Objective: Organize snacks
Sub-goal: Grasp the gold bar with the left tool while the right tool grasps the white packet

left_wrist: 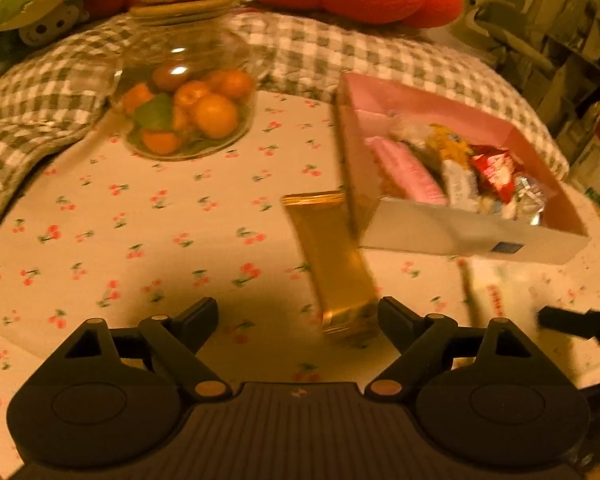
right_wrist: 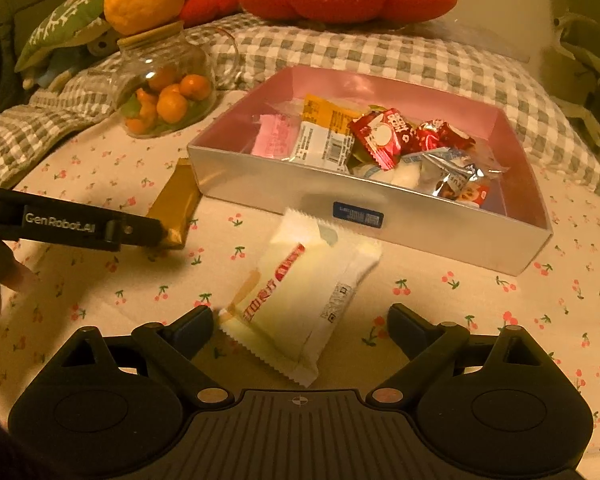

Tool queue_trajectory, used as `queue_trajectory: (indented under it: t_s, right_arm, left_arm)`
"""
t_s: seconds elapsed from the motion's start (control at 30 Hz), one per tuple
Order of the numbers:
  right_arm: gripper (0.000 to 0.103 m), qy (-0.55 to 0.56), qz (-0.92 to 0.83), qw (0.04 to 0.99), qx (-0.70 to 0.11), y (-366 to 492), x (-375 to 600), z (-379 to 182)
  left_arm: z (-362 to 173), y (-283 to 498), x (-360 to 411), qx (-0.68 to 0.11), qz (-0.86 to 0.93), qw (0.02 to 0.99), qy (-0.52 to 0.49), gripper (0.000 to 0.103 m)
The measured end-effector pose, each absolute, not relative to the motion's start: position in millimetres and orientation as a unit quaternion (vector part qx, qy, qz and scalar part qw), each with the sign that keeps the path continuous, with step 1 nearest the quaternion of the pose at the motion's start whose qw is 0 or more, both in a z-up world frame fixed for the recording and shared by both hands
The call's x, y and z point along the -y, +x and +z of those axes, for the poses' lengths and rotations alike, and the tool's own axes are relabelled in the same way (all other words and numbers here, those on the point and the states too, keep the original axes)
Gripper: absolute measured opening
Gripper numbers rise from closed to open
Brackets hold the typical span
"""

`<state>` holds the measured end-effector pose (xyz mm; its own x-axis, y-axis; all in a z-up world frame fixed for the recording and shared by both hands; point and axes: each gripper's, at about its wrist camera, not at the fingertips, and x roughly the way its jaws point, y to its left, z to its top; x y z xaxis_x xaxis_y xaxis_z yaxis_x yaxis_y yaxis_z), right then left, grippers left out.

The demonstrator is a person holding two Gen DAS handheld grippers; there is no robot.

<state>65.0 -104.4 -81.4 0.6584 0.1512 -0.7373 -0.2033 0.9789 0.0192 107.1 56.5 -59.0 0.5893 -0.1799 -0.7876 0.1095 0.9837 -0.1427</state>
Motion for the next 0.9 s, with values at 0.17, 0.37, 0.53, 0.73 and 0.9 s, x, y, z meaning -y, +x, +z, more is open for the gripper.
queue_trajectory:
  t_s: [0.17, 0.37, 0.53, 0.73, 0.9]
  right_arm:
    - [0.096, -0.038, 0.089, 0.914, -0.394, 64.9, 102.6, -83.9]
    - [0.094, -0.024, 0.082, 0.918, -0.387, 63.9, 105.7, -83.5]
    - [0.091, -0.017, 0.077, 0.919, -0.386, 65.3, 107.1, -82.6]
    - [0.068, -0.012, 0.074, 0.921, -0.383, 64.2, 107.6, -79.7]
    - [0.062, -0.006, 0.073, 0.919, -0.386, 64.5, 107.3, -77.7]
  left_arm:
    - [-65.1, 114.5, -36.7, -0.441, -0.069, 0.895, -0.026, 0.085]
    - [-71.3, 116.2, -21.4, -0.431, -0.038, 0.902, 0.015, 0.083]
    - [-68.3, 114.2, -24.4, -0.429, -0.027, 0.903, 0.01, 0.067]
    - [-66.3, 113.3, -30.8, -0.429, -0.023, 0.903, 0.007, 0.042]
    - [-64.8, 111.8, -33.2, -0.436, -0.022, 0.9, 0.005, 0.031]
